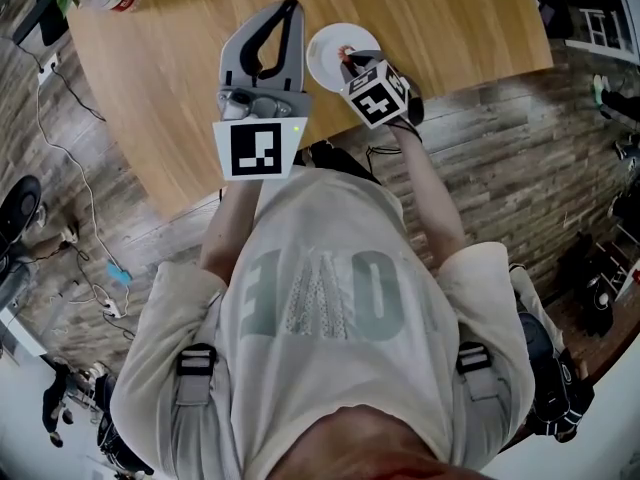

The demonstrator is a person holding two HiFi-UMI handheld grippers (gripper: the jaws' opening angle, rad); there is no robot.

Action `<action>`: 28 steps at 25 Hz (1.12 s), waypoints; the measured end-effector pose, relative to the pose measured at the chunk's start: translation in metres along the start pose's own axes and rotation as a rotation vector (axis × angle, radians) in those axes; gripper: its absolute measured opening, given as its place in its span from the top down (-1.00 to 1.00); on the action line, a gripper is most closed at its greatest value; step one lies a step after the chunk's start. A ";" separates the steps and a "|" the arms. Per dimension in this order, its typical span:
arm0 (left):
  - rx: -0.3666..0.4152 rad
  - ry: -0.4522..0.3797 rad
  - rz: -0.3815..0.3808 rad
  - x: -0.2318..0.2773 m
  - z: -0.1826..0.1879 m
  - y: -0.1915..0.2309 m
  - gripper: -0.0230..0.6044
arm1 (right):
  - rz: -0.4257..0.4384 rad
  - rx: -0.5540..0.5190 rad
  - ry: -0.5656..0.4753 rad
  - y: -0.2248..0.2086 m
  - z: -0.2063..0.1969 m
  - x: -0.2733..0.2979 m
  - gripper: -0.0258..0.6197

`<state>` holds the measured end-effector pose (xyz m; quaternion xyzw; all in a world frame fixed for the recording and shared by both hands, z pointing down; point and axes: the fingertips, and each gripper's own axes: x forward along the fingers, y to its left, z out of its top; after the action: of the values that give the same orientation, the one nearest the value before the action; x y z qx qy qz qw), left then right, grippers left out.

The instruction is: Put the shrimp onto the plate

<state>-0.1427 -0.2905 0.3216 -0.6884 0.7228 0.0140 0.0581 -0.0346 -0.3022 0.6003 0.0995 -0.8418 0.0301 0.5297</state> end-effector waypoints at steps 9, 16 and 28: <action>-0.017 0.005 0.018 -0.008 -0.003 0.004 0.90 | 0.033 -0.040 0.091 0.004 -0.009 0.007 0.74; -0.041 0.020 0.029 -0.011 -0.008 0.008 0.90 | 0.058 -0.035 0.126 0.003 -0.005 0.008 0.73; -0.046 0.015 0.045 -0.014 -0.009 0.010 0.90 | 0.059 -0.034 0.139 0.003 -0.008 0.009 0.70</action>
<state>-0.1523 -0.2765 0.3314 -0.6733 0.7380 0.0271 0.0365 -0.0321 -0.2994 0.6119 0.0633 -0.8060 0.0380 0.5872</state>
